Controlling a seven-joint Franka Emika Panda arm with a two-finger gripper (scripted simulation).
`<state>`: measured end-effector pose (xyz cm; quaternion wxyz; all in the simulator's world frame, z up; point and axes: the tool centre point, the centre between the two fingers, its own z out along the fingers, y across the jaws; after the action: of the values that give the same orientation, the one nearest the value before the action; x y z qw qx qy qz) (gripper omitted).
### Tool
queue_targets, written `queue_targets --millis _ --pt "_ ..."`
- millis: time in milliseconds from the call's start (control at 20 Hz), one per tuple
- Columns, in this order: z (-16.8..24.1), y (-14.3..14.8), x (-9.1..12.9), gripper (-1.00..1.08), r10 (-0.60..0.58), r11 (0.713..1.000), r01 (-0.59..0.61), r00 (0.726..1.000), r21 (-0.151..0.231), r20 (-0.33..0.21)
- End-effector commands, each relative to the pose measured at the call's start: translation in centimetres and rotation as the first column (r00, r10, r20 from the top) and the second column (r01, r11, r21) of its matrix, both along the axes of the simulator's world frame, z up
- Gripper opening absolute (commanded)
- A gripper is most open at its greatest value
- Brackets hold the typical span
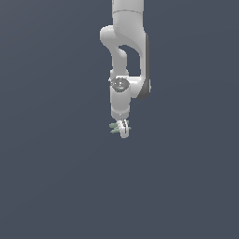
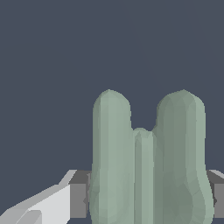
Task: Pick up the object and move it to a goal position.
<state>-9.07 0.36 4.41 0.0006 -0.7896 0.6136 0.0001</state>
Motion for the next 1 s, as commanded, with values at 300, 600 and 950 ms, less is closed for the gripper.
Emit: queue_targets --millis 300,600,950 --pt "6.1 -3.5 1.2 -1.00 -0.002 1.000 0.002 1.000 0.000 0.000" --pt "12.1 -6.8 2.4 -1.00 -0.003 1.000 0.003 1.000 -0.001 0.000" --pt "18.9 -10.6 3.8 -1.00 -0.003 1.000 0.003 1.000 -0.003 -0.001"
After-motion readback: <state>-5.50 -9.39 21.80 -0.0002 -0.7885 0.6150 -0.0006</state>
